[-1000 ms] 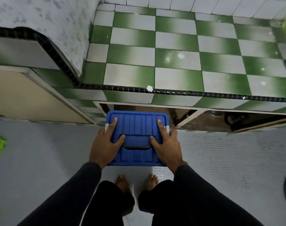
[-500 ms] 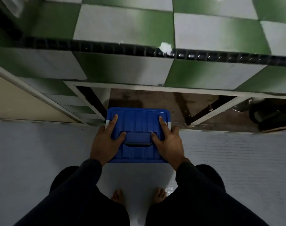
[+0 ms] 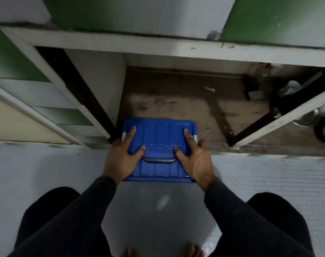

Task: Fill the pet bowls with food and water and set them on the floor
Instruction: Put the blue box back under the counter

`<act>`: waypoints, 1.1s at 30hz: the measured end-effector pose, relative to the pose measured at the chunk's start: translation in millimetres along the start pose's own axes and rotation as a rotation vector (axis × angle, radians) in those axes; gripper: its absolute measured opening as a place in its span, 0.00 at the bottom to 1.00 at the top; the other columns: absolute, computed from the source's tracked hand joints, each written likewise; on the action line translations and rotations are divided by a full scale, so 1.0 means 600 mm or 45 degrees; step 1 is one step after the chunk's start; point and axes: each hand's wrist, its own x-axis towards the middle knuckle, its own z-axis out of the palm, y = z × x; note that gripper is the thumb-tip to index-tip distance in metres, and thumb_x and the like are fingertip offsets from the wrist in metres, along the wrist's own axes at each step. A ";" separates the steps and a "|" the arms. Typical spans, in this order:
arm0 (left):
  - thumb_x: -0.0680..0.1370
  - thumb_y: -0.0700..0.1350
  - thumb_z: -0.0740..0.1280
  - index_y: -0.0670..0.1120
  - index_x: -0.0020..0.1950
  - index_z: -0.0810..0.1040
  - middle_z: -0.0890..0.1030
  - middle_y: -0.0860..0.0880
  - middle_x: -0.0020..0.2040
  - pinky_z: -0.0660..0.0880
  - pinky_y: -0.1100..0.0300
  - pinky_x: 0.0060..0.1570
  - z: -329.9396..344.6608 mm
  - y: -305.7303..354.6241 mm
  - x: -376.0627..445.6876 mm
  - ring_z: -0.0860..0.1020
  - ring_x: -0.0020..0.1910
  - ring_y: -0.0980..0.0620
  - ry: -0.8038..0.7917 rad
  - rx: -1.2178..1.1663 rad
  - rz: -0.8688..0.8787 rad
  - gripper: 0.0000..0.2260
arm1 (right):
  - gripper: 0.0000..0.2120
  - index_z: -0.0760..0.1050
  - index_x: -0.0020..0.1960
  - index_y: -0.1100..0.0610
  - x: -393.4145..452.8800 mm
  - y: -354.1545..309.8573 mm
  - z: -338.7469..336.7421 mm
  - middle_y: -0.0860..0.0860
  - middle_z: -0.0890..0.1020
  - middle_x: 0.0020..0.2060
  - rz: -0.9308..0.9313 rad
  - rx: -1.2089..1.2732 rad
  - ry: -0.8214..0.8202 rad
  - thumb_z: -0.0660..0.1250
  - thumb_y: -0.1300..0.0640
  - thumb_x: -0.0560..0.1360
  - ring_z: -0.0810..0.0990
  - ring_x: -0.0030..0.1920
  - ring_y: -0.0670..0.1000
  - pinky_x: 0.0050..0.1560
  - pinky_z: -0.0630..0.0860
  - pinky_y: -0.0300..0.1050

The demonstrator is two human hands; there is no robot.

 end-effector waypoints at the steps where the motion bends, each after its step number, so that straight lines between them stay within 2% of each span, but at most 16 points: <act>1: 0.77 0.67 0.67 0.74 0.79 0.51 0.73 0.46 0.69 0.73 0.52 0.69 0.004 -0.004 0.007 0.75 0.66 0.47 0.012 0.024 0.006 0.35 | 0.38 0.49 0.78 0.30 0.008 0.003 0.005 0.50 0.64 0.54 -0.008 -0.008 0.011 0.63 0.29 0.74 0.71 0.47 0.50 0.60 0.76 0.48; 6: 0.77 0.68 0.67 0.75 0.78 0.50 0.72 0.46 0.68 0.72 0.56 0.64 0.019 -0.023 0.042 0.75 0.65 0.45 0.035 0.073 -0.021 0.35 | 0.39 0.50 0.79 0.32 0.043 0.012 0.024 0.49 0.64 0.53 -0.017 0.018 -0.001 0.63 0.28 0.73 0.70 0.46 0.49 0.59 0.77 0.47; 9: 0.77 0.68 0.66 0.72 0.79 0.51 0.74 0.45 0.65 0.74 0.54 0.62 0.018 -0.026 0.066 0.77 0.62 0.45 0.040 0.116 0.000 0.35 | 0.39 0.51 0.79 0.33 0.064 0.012 0.032 0.49 0.64 0.53 -0.022 0.042 0.013 0.64 0.28 0.73 0.72 0.46 0.50 0.59 0.78 0.49; 12: 0.77 0.68 0.66 0.70 0.80 0.53 0.74 0.44 0.69 0.75 0.50 0.65 0.019 -0.028 0.091 0.76 0.65 0.44 0.040 0.129 0.006 0.36 | 0.39 0.55 0.79 0.35 0.087 0.010 0.039 0.48 0.64 0.54 -0.011 0.100 0.023 0.66 0.29 0.72 0.76 0.52 0.53 0.61 0.78 0.50; 14: 0.76 0.70 0.66 0.67 0.81 0.54 0.74 0.44 0.72 0.75 0.49 0.66 0.021 -0.026 0.109 0.75 0.67 0.44 0.044 0.138 0.028 0.36 | 0.40 0.58 0.79 0.37 0.107 0.010 0.043 0.48 0.65 0.54 -0.011 0.144 0.050 0.68 0.30 0.72 0.74 0.51 0.51 0.62 0.77 0.49; 17: 0.72 0.75 0.60 0.64 0.82 0.56 0.78 0.37 0.66 0.78 0.45 0.62 0.021 -0.025 0.135 0.79 0.62 0.38 0.021 0.165 0.023 0.40 | 0.40 0.60 0.78 0.37 0.134 0.013 0.051 0.48 0.65 0.54 -0.012 0.171 0.081 0.69 0.30 0.71 0.70 0.50 0.47 0.59 0.74 0.44; 18: 0.71 0.76 0.59 0.64 0.82 0.56 0.78 0.36 0.66 0.78 0.45 0.63 0.021 -0.025 0.142 0.78 0.63 0.37 0.015 0.177 0.019 0.41 | 0.40 0.60 0.78 0.37 0.142 0.014 0.052 0.48 0.65 0.54 -0.013 0.178 0.086 0.69 0.30 0.71 0.70 0.49 0.46 0.58 0.73 0.42; 20: 0.71 0.76 0.58 0.63 0.82 0.57 0.72 0.40 0.76 0.72 0.48 0.71 0.023 -0.026 0.162 0.72 0.72 0.41 0.019 0.178 0.028 0.41 | 0.40 0.60 0.78 0.37 0.160 0.016 0.057 0.48 0.66 0.54 -0.016 0.179 0.092 0.69 0.30 0.70 0.69 0.49 0.46 0.55 0.70 0.40; 22: 0.71 0.75 0.58 0.61 0.82 0.58 0.65 0.44 0.81 0.66 0.50 0.76 0.025 -0.027 0.182 0.65 0.78 0.44 0.030 0.177 0.040 0.41 | 0.41 0.60 0.78 0.38 0.180 0.016 0.061 0.49 0.66 0.55 -0.001 0.174 0.090 0.69 0.29 0.70 0.70 0.49 0.47 0.55 0.70 0.41; 24: 0.72 0.74 0.59 0.60 0.82 0.59 0.63 0.45 0.82 0.64 0.51 0.78 0.027 -0.027 0.199 0.63 0.80 0.45 0.018 0.144 0.036 0.41 | 0.41 0.61 0.78 0.38 0.199 0.014 0.064 0.49 0.67 0.54 0.005 0.164 0.107 0.70 0.29 0.69 0.70 0.49 0.48 0.55 0.71 0.42; 29: 0.78 0.63 0.67 0.52 0.82 0.62 0.64 0.48 0.82 0.61 0.52 0.79 0.031 -0.028 0.232 0.62 0.80 0.48 0.022 0.048 0.058 0.35 | 0.42 0.65 0.77 0.42 0.242 0.008 0.068 0.49 0.68 0.53 -0.024 0.161 0.148 0.71 0.29 0.68 0.71 0.49 0.49 0.56 0.71 0.41; 33: 0.79 0.56 0.70 0.47 0.81 0.65 0.66 0.47 0.80 0.59 0.63 0.74 0.037 -0.020 0.257 0.64 0.79 0.50 0.087 0.024 0.089 0.33 | 0.42 0.65 0.78 0.44 0.279 0.005 0.069 0.50 0.72 0.57 -0.019 0.162 0.111 0.70 0.29 0.69 0.76 0.53 0.50 0.58 0.77 0.44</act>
